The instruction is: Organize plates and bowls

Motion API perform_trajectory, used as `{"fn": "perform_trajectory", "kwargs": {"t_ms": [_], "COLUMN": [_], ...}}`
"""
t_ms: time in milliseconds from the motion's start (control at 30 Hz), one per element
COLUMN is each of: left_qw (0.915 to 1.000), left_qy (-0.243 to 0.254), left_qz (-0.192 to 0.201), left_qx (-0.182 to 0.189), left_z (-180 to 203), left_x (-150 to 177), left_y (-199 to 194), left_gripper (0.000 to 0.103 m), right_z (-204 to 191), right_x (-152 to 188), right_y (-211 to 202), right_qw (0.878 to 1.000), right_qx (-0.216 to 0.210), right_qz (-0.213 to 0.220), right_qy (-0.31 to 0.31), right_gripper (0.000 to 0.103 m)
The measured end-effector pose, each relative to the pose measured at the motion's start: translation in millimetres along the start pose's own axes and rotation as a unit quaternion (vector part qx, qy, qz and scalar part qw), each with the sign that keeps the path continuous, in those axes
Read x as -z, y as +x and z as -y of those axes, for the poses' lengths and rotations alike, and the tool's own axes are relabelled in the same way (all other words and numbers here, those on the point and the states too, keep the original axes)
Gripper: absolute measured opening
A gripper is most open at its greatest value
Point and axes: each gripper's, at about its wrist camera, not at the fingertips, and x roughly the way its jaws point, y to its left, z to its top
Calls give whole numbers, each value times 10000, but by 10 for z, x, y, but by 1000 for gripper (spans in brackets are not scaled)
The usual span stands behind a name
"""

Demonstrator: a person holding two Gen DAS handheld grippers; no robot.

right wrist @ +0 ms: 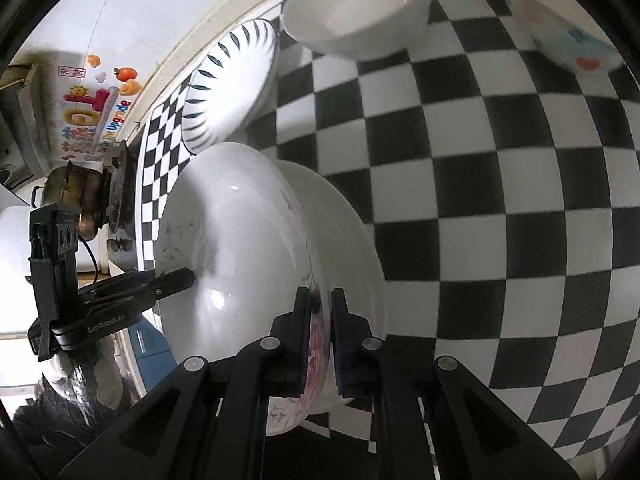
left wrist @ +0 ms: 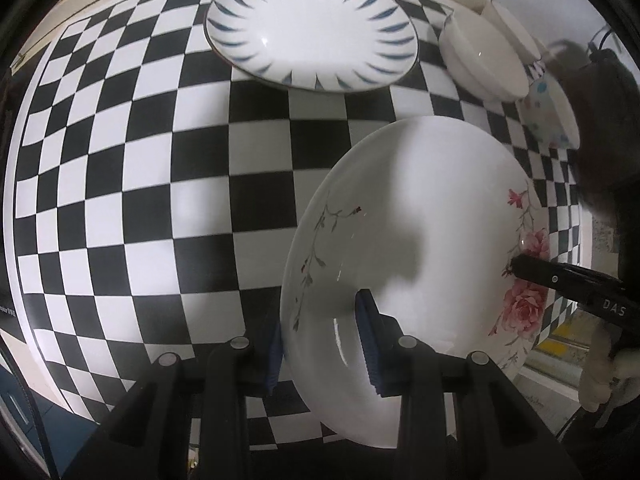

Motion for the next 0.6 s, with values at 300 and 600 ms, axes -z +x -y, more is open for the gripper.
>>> {"fn": "perform_trajectory", "kwargs": {"t_ms": [300, 600], "left_qw": [9995, 9982], "left_qy": [68, 164], "left_qz": [-84, -85], "left_qx": [-310, -563], "left_z": [69, 176], "left_x": [41, 85], "left_y": [78, 128], "left_gripper": [30, 30], "right_z": [-73, -38], "right_x": [-35, -35], "right_y": [81, 139], "right_qw": [9994, 9976], "right_qx": [217, 517], "right_qz": [-90, -245], "right_qy": [-250, -380], "right_gripper": [11, 11]}}
